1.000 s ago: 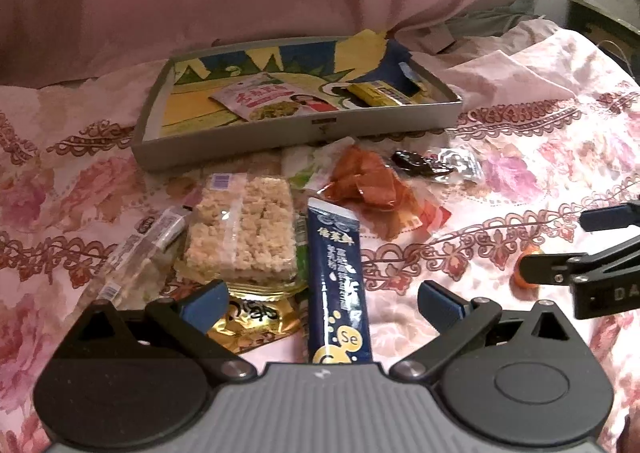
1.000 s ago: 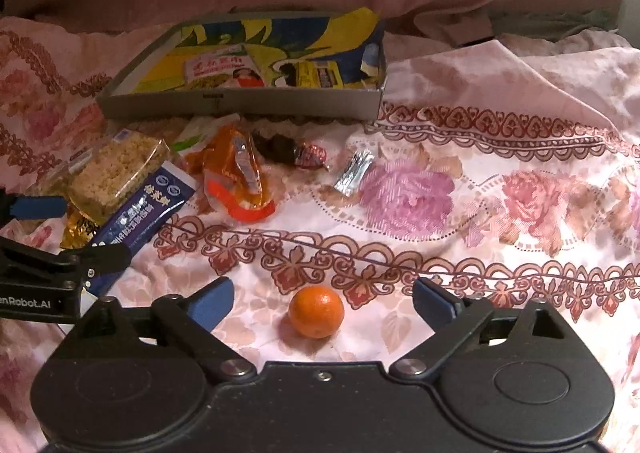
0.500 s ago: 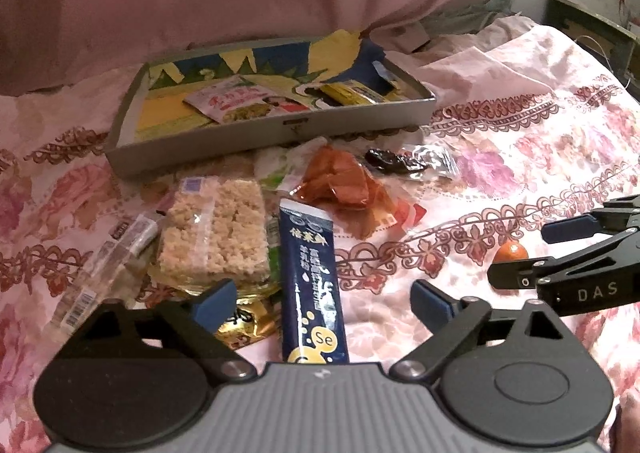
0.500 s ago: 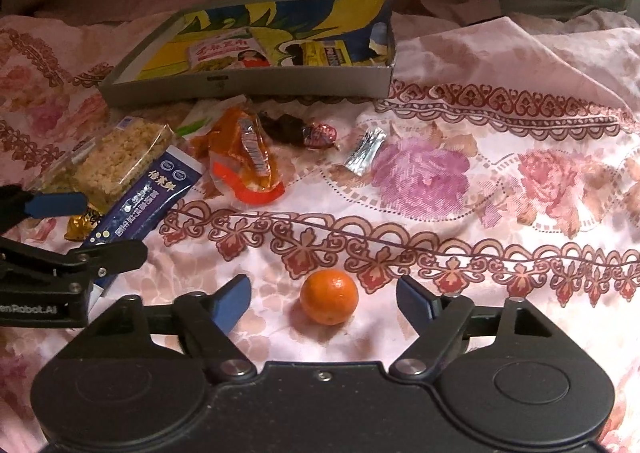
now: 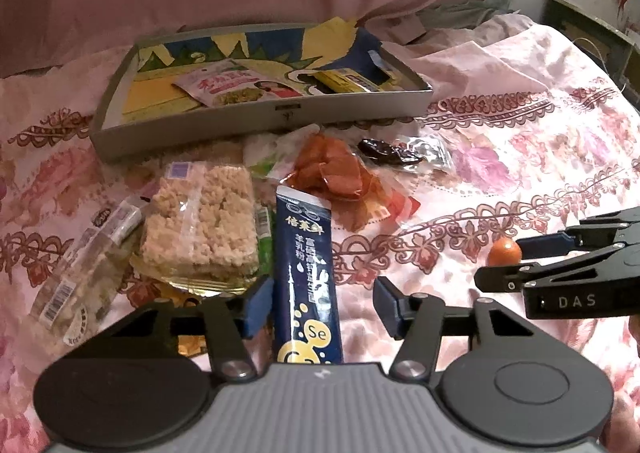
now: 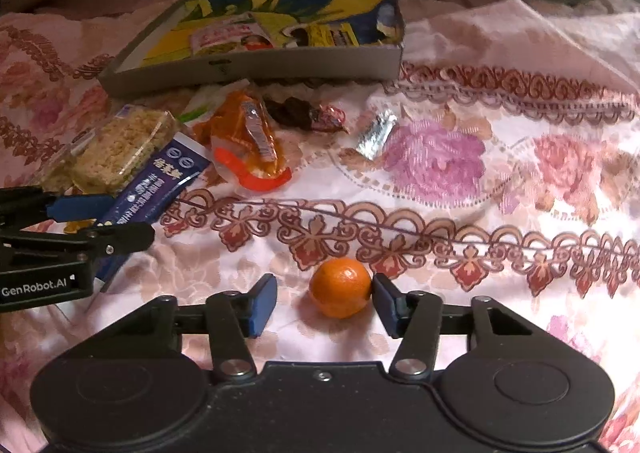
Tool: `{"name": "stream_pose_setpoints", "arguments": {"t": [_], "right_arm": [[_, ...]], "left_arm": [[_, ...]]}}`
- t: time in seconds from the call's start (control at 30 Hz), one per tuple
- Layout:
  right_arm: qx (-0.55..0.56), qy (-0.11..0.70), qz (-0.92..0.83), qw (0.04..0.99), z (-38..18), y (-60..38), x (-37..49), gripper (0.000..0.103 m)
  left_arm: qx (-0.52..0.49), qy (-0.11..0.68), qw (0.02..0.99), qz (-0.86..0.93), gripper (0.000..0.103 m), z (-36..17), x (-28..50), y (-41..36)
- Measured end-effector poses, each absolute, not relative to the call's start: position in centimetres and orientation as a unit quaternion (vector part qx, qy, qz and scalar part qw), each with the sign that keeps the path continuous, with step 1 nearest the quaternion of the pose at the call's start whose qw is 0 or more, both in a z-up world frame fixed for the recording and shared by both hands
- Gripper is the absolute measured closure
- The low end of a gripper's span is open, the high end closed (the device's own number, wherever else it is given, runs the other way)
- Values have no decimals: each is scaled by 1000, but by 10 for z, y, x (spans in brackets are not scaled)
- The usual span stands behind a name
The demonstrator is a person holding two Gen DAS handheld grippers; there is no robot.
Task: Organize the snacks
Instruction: 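Grasp the mandarin with the right gripper while the left grasps the blue Se stick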
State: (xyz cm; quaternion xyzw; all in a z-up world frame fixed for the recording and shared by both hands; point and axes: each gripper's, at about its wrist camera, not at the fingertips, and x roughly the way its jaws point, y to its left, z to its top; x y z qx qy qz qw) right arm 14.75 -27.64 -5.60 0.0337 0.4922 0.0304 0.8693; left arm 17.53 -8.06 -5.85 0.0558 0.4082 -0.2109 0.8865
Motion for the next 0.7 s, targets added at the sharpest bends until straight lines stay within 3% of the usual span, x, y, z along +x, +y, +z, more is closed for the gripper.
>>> {"name": "stream_pose_setpoints", "arguments": {"t": [0.17,0.4,0.7], "right_arm": [[44,498,25,866,-61,-278,150,60],[31,493,24,869,-60,-275,150,67],[26,484,40,874,-56,-270,148,67]], "left_arm": [[83,400,889,-208,45,-61,175,-88],[111,390,888,-217,65,-60,168,-96],[117,401,879,-229,66,-65,165,-99]]}}
